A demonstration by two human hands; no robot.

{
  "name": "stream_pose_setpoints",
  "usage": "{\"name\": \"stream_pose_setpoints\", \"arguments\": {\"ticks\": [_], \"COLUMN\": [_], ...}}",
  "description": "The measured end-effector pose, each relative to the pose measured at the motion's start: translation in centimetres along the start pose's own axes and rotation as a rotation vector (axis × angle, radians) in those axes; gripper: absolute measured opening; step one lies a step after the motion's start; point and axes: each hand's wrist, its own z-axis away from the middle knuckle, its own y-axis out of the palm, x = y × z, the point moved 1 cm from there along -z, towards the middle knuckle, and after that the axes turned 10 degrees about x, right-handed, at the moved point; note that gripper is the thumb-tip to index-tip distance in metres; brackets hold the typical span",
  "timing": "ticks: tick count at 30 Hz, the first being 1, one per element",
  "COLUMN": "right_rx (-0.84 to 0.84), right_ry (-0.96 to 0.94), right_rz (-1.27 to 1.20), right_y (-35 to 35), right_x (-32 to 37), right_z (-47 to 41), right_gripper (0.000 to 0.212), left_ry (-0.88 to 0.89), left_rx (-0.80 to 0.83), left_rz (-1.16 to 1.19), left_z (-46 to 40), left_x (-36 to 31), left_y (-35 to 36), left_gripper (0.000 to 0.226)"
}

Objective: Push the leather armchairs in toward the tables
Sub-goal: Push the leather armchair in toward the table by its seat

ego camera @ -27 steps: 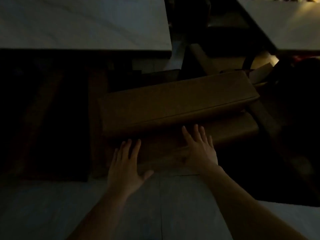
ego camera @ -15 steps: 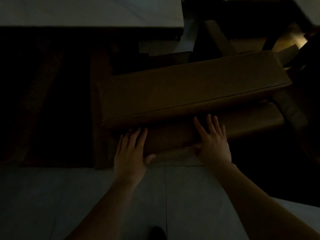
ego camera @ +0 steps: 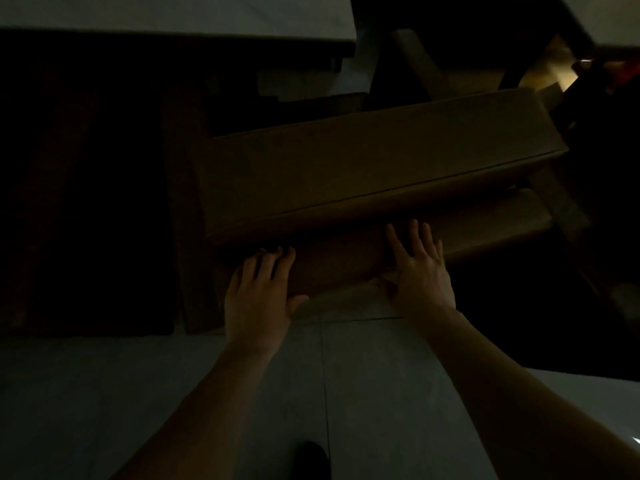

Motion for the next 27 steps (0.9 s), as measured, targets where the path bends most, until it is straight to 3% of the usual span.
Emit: {"name": "stream_pose_setpoints", "arguments": {"ticks": [27], "right_rx": [-0.007], "right_ry": [0.013], "right_rz": [-0.074], "right_y": [3.8], "right_x": [8.5], "right_z": [5.0], "right_gripper": [0.095], "left_ry": [0.013], "left_rx": [-0.016], "left_rz": [0.089], "left_z": [5.7], "left_x": [8.3], "left_y": [-0.3], "left_gripper": [0.067]}}
